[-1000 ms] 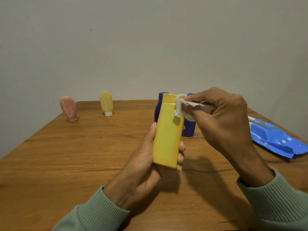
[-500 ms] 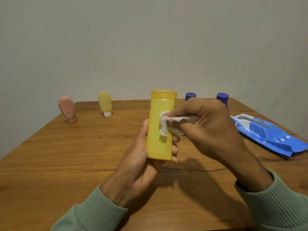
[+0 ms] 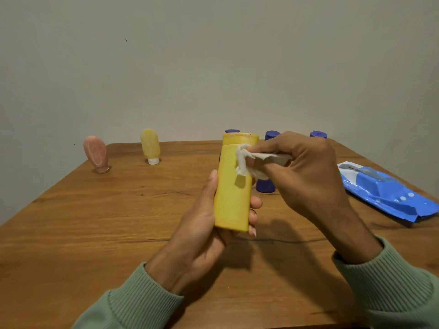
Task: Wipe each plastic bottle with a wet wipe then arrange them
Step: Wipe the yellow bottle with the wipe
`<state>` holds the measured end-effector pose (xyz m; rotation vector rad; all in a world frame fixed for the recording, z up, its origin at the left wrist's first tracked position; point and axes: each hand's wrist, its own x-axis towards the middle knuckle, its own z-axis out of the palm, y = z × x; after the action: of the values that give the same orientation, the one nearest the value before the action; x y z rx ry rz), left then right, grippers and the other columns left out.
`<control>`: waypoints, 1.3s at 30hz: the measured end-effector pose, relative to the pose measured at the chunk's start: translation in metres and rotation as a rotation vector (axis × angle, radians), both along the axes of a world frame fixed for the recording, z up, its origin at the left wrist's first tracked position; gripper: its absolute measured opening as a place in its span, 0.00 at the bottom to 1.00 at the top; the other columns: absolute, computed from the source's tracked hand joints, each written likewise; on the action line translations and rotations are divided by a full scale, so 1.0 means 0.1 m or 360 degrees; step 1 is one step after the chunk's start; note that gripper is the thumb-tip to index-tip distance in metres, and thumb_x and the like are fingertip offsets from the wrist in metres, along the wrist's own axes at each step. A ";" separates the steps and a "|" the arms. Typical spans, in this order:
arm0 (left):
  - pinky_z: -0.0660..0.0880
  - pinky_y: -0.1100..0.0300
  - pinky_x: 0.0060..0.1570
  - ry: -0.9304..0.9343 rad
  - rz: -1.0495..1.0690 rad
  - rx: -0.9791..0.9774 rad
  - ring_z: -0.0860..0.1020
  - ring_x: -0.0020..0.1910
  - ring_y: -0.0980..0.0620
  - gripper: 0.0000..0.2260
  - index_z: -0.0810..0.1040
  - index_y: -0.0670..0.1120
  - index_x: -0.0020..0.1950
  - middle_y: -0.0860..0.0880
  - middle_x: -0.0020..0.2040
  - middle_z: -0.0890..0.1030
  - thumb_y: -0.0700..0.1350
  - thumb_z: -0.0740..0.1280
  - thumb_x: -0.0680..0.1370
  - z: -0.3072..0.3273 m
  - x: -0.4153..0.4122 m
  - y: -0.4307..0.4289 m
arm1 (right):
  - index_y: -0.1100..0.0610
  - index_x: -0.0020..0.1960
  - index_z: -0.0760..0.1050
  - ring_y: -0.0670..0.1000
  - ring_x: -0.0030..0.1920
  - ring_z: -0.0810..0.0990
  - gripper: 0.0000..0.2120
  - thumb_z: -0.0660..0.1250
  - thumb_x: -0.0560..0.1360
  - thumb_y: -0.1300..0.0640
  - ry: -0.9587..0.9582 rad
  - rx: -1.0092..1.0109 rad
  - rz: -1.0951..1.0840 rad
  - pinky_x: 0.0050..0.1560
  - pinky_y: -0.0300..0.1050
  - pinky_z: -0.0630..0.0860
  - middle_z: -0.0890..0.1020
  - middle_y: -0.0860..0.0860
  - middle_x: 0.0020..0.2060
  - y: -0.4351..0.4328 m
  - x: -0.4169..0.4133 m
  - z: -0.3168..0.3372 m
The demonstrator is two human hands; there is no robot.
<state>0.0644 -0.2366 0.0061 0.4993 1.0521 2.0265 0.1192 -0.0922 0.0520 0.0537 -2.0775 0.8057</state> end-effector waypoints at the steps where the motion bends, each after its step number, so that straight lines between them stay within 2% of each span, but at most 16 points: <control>1: 0.78 0.56 0.31 0.0008 -0.0034 -0.0021 0.78 0.33 0.49 0.26 0.77 0.40 0.62 0.41 0.40 0.80 0.60 0.54 0.80 0.00 0.00 0.00 | 0.50 0.50 0.81 0.37 0.42 0.78 0.08 0.72 0.72 0.59 0.0074 -0.0035 -0.0032 0.38 0.28 0.73 0.78 0.38 0.39 0.01 0.00 0.01; 4: 0.77 0.57 0.29 -0.0022 -0.0157 -0.0025 0.78 0.31 0.49 0.27 0.82 0.41 0.57 0.42 0.38 0.80 0.60 0.54 0.80 0.00 0.01 -0.01 | 0.47 0.50 0.79 0.39 0.43 0.80 0.08 0.72 0.72 0.55 0.0218 -0.0127 -0.0096 0.40 0.31 0.75 0.80 0.38 0.41 0.04 0.02 0.03; 7: 0.77 0.59 0.27 -0.0120 -0.0227 0.0010 0.77 0.29 0.51 0.26 0.85 0.42 0.53 0.43 0.37 0.79 0.60 0.55 0.79 0.02 0.01 -0.02 | 0.48 0.50 0.80 0.40 0.44 0.80 0.08 0.72 0.72 0.54 0.0209 -0.0205 -0.0053 0.40 0.31 0.75 0.81 0.40 0.42 0.05 0.02 0.04; 13: 0.75 0.60 0.24 -0.0274 -0.0158 0.0123 0.76 0.27 0.52 0.22 0.76 0.41 0.56 0.45 0.35 0.77 0.58 0.56 0.79 0.04 -0.02 -0.04 | 0.54 0.49 0.83 0.43 0.43 0.81 0.08 0.73 0.70 0.58 -0.0206 -0.0218 0.0357 0.39 0.32 0.76 0.83 0.46 0.43 0.02 0.04 0.06; 19: 0.76 0.60 0.24 -0.0192 -0.0265 0.0079 0.77 0.27 0.52 0.26 0.84 0.41 0.53 0.44 0.35 0.78 0.59 0.55 0.80 0.00 -0.01 -0.03 | 0.46 0.47 0.79 0.41 0.43 0.81 0.08 0.72 0.70 0.55 0.0145 -0.0368 0.0093 0.39 0.32 0.77 0.82 0.41 0.41 0.06 0.01 0.06; 21: 0.76 0.60 0.24 -0.0153 -0.0233 0.0055 0.77 0.27 0.51 0.27 0.84 0.41 0.53 0.44 0.35 0.78 0.60 0.55 0.80 0.02 0.01 -0.02 | 0.47 0.48 0.80 0.41 0.44 0.81 0.07 0.72 0.70 0.55 0.0157 -0.0382 0.0077 0.39 0.32 0.77 0.82 0.42 0.42 0.06 0.02 0.06; 24: 0.76 0.58 0.28 -0.0097 -0.0102 0.0054 0.76 0.30 0.49 0.26 0.81 0.41 0.55 0.42 0.37 0.78 0.60 0.54 0.81 0.03 0.02 0.00 | 0.51 0.49 0.82 0.40 0.42 0.81 0.08 0.72 0.70 0.56 -0.0043 -0.0314 0.0156 0.38 0.31 0.76 0.82 0.42 0.41 0.02 0.02 0.05; 27: 0.77 0.55 0.32 -0.0065 0.0053 0.0083 0.77 0.34 0.47 0.24 0.78 0.42 0.59 0.39 0.41 0.79 0.59 0.54 0.81 0.02 0.01 0.01 | 0.49 0.48 0.82 0.37 0.41 0.78 0.08 0.72 0.70 0.57 -0.0361 -0.0122 0.0230 0.35 0.28 0.72 0.80 0.39 0.39 -0.04 0.05 0.04; 31: 0.77 0.52 0.36 -0.0044 0.0159 0.0028 0.78 0.37 0.45 0.24 0.77 0.42 0.62 0.38 0.43 0.81 0.59 0.56 0.79 -0.02 0.01 0.02 | 0.47 0.47 0.82 0.38 0.41 0.78 0.08 0.73 0.69 0.56 -0.0637 0.0115 0.0262 0.36 0.32 0.74 0.79 0.39 0.38 -0.06 0.09 0.09; 36: 0.78 0.52 0.39 0.0078 0.0102 -0.0042 0.78 0.39 0.45 0.25 0.75 0.42 0.65 0.38 0.44 0.81 0.60 0.54 0.81 -0.03 0.02 0.02 | 0.50 0.50 0.82 0.39 0.42 0.77 0.08 0.72 0.71 0.58 -0.0303 -0.0041 0.0003 0.38 0.28 0.74 0.77 0.36 0.39 -0.01 0.03 0.04; 39: 0.78 0.52 0.40 0.0060 0.0117 -0.0040 0.79 0.40 0.45 0.26 0.74 0.43 0.67 0.39 0.45 0.81 0.61 0.54 0.80 -0.04 0.00 0.02 | 0.51 0.50 0.82 0.39 0.43 0.77 0.08 0.71 0.71 0.58 -0.0266 0.0019 -0.0012 0.41 0.26 0.73 0.77 0.38 0.40 -0.04 0.02 0.01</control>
<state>0.0649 -0.2347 0.0019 0.4940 1.1325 2.0726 0.1208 -0.0965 0.0534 -0.0152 -2.2383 0.8170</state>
